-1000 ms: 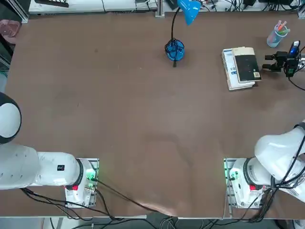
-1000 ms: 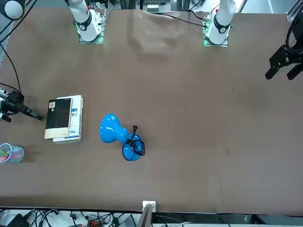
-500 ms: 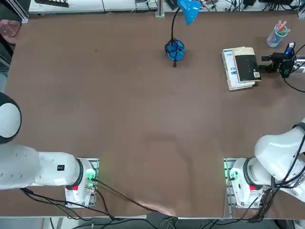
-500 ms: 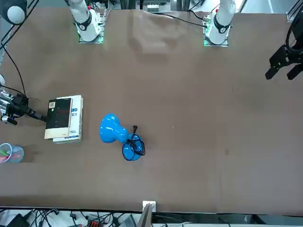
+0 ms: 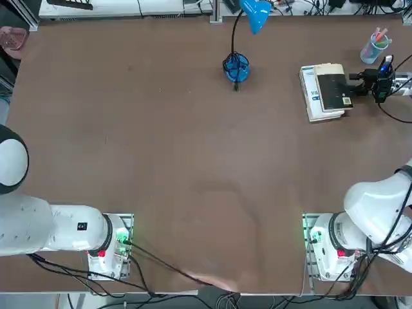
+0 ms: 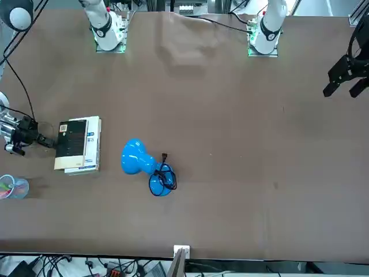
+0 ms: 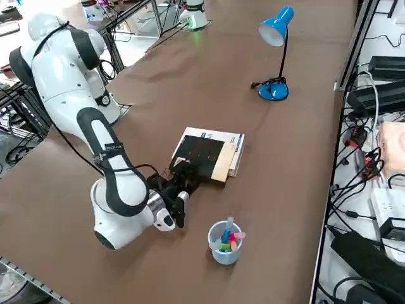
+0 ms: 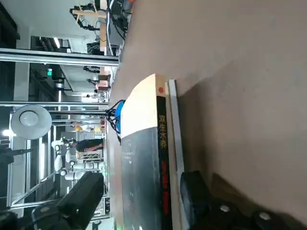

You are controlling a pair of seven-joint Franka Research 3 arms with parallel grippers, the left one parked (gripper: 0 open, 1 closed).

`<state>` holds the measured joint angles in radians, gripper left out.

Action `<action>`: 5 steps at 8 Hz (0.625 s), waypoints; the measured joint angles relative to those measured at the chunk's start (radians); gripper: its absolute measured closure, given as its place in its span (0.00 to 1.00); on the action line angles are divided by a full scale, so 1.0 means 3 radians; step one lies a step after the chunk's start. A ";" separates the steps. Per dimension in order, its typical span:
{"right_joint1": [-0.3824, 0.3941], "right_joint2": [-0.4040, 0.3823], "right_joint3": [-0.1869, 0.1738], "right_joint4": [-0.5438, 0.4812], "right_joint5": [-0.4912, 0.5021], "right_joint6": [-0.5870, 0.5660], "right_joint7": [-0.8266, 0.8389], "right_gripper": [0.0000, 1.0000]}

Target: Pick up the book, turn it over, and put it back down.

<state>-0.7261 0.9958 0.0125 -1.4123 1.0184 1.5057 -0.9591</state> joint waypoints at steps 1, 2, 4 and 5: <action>0.0000 0.0015 0.0013 0.0002 0.0013 -0.0015 0.0000 0.03; -0.0002 0.0022 0.0013 0.0002 0.0060 -0.0060 0.0000 0.03; -0.0009 0.0023 0.0013 0.0020 0.0095 -0.0137 0.0000 0.05; -0.0015 0.0024 0.0013 0.0039 0.0099 -0.0178 0.0000 0.07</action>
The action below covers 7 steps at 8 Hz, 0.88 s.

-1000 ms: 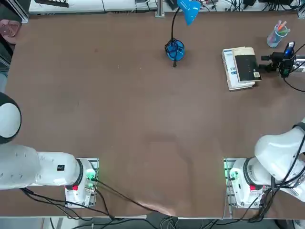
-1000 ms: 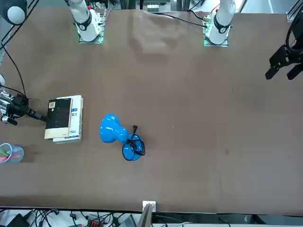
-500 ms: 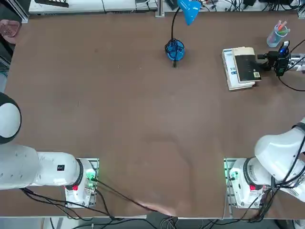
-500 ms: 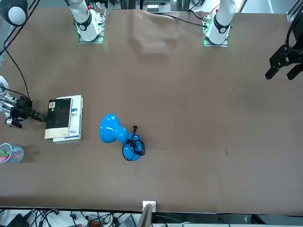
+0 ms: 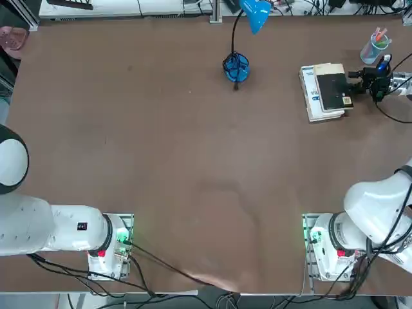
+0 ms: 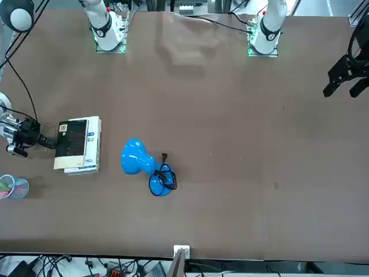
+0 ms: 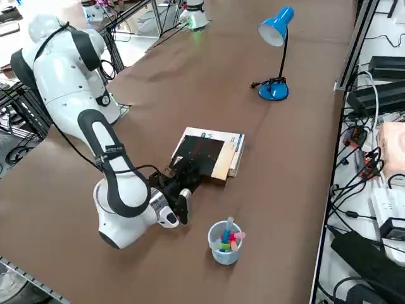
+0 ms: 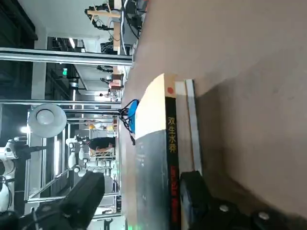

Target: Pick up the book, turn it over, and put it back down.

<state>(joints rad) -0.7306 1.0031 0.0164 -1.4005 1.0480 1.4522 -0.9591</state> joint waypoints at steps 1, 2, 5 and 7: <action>-0.0006 0.0000 0.0000 0.0029 0.0001 -0.0041 0.0000 0.11; -0.0013 0.0000 0.0000 0.0050 0.0001 -0.0068 0.0000 0.15; -0.0047 0.0001 -0.0001 0.0057 0.0001 -0.0137 0.0000 0.41; -0.0061 0.0002 -0.0001 0.0062 0.0001 -0.0186 0.0000 0.55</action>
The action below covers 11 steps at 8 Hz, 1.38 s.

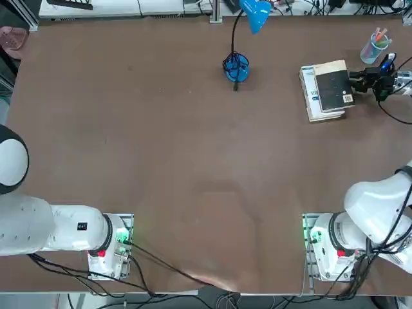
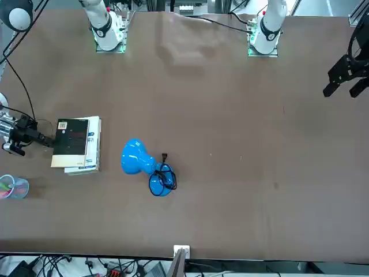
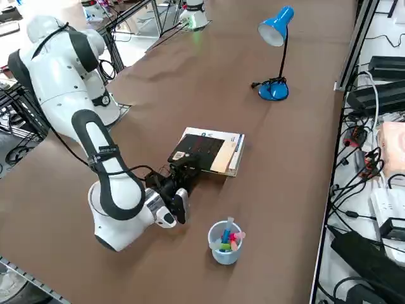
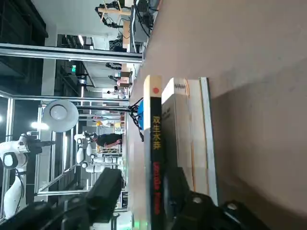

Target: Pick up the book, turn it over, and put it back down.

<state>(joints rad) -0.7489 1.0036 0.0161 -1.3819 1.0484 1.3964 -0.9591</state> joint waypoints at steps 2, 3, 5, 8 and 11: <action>-0.0010 0.0002 0.0000 0.0008 0.0000 -0.0044 0.0000 0.70; -0.0017 0.0002 0.0000 0.0009 0.0000 -0.0054 0.0000 0.92; -0.0023 0.0003 0.0000 0.0020 0.0001 -0.0079 0.0000 0.92; -0.0026 -0.0002 -0.0015 0.0216 -0.0040 -0.0220 0.0088 0.92; -0.0014 -0.0098 -0.0013 0.0471 -0.0304 -0.0272 0.0240 0.92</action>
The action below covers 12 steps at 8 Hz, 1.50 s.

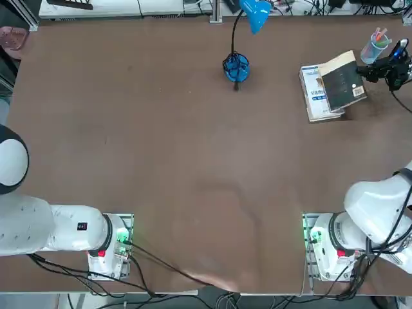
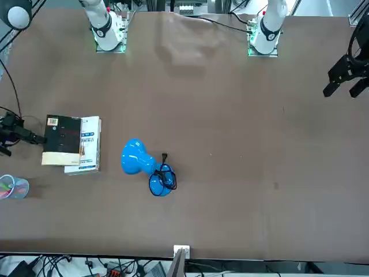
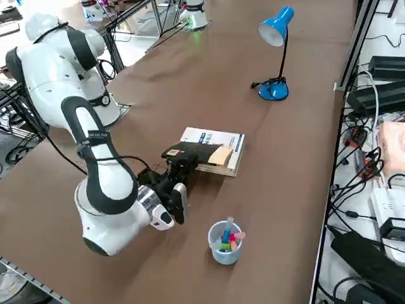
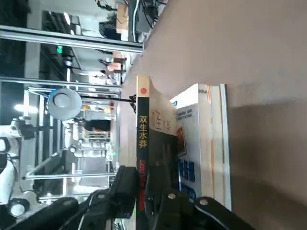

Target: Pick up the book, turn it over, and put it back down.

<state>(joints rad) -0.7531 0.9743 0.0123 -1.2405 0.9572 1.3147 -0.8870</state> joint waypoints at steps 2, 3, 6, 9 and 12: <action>0.0052 -0.0103 0.0007 0.0049 -0.0207 -0.0002 0.0028 0.92; 0.0114 -0.0168 0.0009 0.0067 -0.0330 0.0020 0.0040 0.92; 0.0332 -0.0446 0.0017 0.0101 -0.0858 0.0199 0.0105 0.92; 0.0585 -0.0794 0.0031 0.0117 -0.1461 0.0306 0.0513 0.92; 0.0898 -0.1110 0.0039 0.0071 -0.2001 0.0458 0.0918 0.92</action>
<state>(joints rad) -0.4838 0.6413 0.0242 -1.2193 0.3570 1.4521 -0.6116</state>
